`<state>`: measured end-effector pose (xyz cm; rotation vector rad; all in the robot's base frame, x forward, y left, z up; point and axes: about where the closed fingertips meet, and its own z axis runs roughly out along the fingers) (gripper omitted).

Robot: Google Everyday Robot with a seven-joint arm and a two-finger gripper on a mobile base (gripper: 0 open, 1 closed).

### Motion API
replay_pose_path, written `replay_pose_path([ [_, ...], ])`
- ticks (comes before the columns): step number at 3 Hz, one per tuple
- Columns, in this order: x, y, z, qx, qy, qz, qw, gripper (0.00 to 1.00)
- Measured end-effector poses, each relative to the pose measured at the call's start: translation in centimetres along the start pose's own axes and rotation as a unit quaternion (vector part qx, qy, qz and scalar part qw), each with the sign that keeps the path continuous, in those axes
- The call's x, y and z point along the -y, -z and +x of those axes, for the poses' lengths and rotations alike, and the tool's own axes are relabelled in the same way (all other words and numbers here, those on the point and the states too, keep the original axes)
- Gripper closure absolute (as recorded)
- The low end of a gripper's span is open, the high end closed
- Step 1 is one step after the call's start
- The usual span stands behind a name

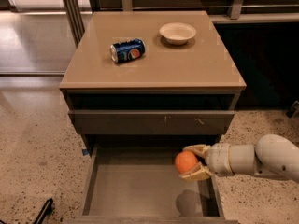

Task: Pick orange from middle drawer and place on counter

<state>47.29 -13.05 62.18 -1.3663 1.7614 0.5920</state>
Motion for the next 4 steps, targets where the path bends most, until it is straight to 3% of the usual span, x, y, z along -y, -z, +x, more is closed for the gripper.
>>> replay_pose_path([
  [1,-0.6,3.6,-7.6,0.013,0.076,0.019,0.9968,1.0],
  [2,-0.7,6.6,-15.8,0.01,0.153,0.039,0.9874,1.0],
  [3,-0.7,6.5,-15.7,0.01,0.153,0.039,0.9875,1.0],
  [4,0.1,6.8,-16.4,0.027,0.156,0.058,0.9857,1.0],
])
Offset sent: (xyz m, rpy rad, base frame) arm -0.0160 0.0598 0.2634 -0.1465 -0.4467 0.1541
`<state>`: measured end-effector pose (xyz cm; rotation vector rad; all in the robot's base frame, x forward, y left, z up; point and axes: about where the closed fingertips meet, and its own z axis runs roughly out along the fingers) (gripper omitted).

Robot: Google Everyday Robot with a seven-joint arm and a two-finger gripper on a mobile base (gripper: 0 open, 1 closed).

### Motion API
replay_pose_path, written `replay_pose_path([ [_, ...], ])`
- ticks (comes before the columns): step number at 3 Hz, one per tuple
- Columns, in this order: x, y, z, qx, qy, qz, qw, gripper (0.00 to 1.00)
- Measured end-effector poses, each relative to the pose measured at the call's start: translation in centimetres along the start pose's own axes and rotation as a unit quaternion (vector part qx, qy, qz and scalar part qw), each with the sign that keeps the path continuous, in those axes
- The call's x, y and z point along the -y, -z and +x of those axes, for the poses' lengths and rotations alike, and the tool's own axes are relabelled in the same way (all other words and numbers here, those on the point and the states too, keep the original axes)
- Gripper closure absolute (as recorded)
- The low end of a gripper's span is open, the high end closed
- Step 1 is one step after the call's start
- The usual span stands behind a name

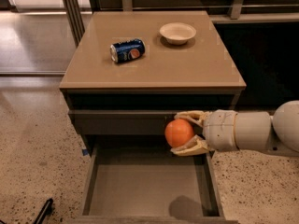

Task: Pick orange from middle drawer and place on counter

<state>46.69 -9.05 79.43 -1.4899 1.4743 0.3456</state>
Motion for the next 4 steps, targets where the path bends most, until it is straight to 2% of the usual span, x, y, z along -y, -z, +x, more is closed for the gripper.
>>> replay_pose_path([
  [1,3.4,0.4,-1.2,0.001,0.026,0.017,0.9995,1.0],
  [2,8.1,0.2,-1.8,0.001,0.039,0.026,0.9989,1.0],
  [4,15.9,-3.0,-3.1,0.007,0.05,0.018,0.9986,1.0],
])
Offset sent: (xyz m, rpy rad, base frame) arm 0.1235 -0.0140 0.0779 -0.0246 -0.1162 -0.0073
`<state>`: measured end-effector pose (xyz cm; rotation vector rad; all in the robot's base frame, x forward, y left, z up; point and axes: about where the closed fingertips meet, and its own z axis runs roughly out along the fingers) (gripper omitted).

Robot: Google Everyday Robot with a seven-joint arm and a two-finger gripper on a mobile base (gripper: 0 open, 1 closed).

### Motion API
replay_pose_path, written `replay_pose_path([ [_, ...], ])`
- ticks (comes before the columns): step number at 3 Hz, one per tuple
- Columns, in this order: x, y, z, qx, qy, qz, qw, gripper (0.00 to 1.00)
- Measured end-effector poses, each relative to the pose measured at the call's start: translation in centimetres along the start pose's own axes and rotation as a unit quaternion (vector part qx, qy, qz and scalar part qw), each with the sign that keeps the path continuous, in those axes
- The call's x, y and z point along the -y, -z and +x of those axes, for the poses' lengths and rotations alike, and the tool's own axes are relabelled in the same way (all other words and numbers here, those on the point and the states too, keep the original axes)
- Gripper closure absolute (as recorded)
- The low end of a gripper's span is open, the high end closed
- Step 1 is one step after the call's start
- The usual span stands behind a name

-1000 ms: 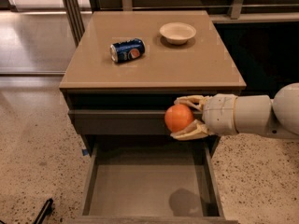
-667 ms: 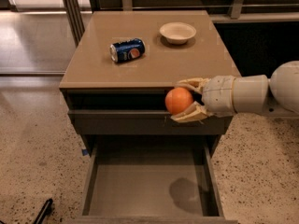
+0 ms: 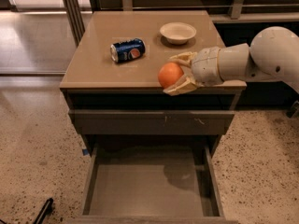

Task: Pick orange from middle drawer and place on counter

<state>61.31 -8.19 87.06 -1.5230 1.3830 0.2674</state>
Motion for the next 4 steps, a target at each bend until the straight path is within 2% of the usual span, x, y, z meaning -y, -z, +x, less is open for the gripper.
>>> replay_pose_path([
  [1,2.7,-1.4,-0.7,0.002,0.008,-0.005,1.0,1.0],
  [2,4.3,-2.4,-0.8,0.002,0.006,-0.006,1.0,1.0],
  [3,4.9,-2.8,0.0,0.008,-0.008,0.007,0.9999,1.0],
  [4,5.4,-3.0,0.8,0.022,-0.027,0.032,0.9989,1.0],
])
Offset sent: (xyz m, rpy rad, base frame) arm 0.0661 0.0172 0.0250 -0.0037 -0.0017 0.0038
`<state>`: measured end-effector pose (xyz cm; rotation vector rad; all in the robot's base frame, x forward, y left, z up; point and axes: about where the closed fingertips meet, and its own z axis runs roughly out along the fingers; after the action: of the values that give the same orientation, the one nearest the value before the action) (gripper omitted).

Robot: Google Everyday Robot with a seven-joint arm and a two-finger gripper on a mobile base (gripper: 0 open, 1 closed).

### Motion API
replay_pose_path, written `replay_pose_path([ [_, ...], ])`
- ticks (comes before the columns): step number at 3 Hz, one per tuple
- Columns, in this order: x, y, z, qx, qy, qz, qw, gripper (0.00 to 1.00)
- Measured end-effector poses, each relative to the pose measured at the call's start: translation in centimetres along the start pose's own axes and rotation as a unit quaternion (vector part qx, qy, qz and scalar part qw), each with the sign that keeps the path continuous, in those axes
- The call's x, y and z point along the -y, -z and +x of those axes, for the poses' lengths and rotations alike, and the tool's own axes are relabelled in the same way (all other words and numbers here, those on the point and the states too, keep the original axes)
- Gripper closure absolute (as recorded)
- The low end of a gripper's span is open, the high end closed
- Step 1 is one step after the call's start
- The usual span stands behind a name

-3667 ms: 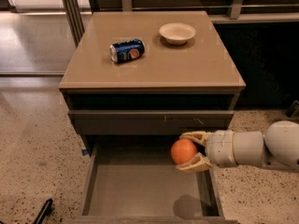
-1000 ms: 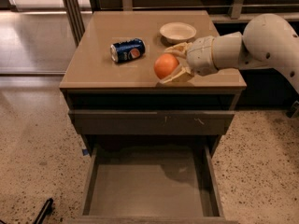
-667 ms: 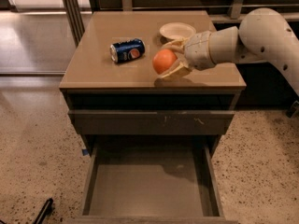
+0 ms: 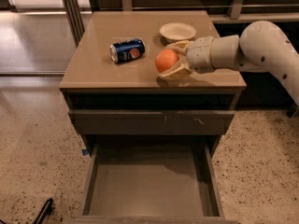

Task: Pick orange from middle drawer and place on counter

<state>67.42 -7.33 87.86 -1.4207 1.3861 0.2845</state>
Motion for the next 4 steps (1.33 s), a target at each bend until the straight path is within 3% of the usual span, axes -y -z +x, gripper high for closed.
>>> replay_pose_path([
  [3,2.8,-1.3,0.7,-0.017,-0.022,0.029,0.9992,1.0],
  [4,3.5,-1.5,1.1,-0.03,-0.042,0.051,0.9974,1.0],
])
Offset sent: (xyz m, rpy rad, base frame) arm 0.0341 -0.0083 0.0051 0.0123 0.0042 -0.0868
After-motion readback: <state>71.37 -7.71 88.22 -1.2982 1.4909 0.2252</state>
